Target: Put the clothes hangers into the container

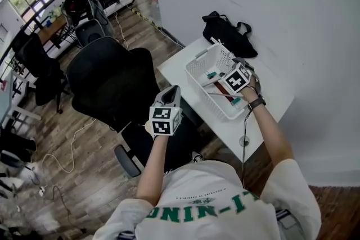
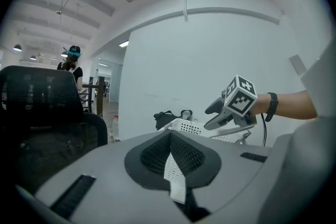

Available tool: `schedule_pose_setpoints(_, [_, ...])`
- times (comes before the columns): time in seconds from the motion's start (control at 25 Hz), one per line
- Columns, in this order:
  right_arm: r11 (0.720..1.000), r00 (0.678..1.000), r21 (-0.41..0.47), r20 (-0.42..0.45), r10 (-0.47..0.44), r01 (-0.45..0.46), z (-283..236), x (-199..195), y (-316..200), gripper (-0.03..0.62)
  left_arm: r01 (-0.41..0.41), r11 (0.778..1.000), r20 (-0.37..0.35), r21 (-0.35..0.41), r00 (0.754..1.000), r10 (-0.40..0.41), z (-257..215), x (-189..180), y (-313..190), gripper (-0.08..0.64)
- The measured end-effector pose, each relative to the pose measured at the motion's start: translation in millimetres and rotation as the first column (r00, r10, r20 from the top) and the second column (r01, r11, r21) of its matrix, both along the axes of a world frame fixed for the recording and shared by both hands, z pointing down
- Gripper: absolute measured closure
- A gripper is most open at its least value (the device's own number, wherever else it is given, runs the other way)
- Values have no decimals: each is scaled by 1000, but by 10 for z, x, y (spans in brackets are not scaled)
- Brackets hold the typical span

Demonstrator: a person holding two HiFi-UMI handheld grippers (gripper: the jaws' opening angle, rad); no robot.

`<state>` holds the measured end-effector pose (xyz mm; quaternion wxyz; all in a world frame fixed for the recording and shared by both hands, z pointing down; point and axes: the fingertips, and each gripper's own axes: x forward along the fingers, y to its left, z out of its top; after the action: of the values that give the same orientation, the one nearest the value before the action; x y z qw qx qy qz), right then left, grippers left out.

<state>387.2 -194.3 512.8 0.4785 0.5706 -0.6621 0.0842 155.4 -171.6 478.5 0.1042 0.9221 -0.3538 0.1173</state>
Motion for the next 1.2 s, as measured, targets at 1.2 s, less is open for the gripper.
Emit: schedule_pose_setpoints(1.2, [761, 755, -215, 445, -481, 612, 1657, -3693, 3, 282, 375, 916, 28, -144, 927, -375, 1199, -2443, -35, 549])
